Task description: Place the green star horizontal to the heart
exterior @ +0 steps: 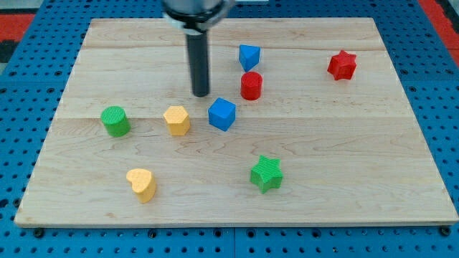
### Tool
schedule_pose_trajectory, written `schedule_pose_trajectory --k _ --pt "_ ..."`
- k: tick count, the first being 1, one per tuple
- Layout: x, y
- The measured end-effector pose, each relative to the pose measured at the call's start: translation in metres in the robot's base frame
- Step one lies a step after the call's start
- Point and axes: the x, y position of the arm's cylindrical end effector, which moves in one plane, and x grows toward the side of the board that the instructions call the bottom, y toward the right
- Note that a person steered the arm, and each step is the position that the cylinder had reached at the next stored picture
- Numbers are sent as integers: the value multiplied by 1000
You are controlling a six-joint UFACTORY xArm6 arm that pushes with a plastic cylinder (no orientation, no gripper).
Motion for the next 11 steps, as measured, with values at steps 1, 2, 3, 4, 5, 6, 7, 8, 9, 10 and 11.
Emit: schedule_pose_trajectory --k 1,2,3,4,5,6,7,8,9,10,11 --pt "28 13" --pt "47 79" --pt "39 91" --pt "27 191" --pt "79 227" --pt "140 182" --pt "166 136" --pt "169 96" --pt "204 93" --pt "184 54" --pt "150 11"
